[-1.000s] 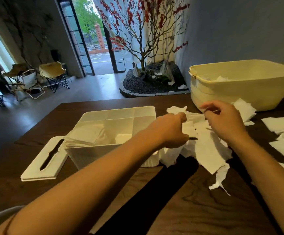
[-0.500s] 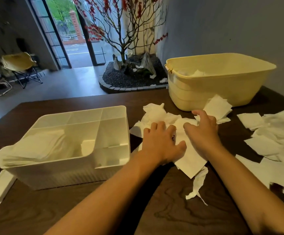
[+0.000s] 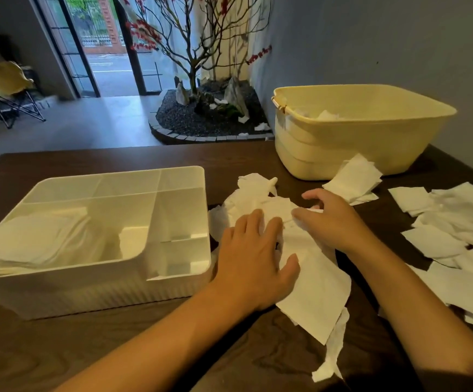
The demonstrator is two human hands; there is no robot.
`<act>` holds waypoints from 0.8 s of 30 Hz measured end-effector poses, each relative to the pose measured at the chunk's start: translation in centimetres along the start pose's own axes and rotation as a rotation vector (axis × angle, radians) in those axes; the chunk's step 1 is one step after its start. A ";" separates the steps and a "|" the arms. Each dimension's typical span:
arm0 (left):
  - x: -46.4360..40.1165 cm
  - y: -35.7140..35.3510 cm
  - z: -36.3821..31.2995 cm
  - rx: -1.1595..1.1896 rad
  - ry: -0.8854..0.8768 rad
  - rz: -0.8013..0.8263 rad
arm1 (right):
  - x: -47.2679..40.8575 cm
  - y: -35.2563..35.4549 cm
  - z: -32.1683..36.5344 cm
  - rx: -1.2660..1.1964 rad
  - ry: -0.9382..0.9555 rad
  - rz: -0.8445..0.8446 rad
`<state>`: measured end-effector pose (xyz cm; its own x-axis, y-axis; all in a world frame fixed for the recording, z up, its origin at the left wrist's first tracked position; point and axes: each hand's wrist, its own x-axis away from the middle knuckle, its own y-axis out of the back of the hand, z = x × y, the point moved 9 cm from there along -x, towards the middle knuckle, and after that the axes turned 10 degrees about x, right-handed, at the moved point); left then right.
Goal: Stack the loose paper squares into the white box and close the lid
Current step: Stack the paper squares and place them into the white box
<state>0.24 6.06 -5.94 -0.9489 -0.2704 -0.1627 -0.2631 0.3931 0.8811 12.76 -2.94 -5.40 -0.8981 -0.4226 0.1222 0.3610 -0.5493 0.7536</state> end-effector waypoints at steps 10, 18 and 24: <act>-0.2 0.3 1.0 0.155 -0.002 -0.111 | 1.7 -1.6 1.1 -0.216 0.049 0.281; 0.4 3.5 -1.3 0.493 -0.250 -0.371 | 1.9 0.3 1.9 -0.577 0.050 0.099; -0.8 3.3 -0.7 1.030 -0.093 -0.345 | 2.5 1.4 1.4 -0.657 -0.001 -0.013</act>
<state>0.23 6.97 -2.58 -0.7940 -0.4568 -0.4011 -0.4961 0.8682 -0.0068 10.67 -3.80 -3.16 -0.9035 -0.4124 0.1166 0.4282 -0.8805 0.2036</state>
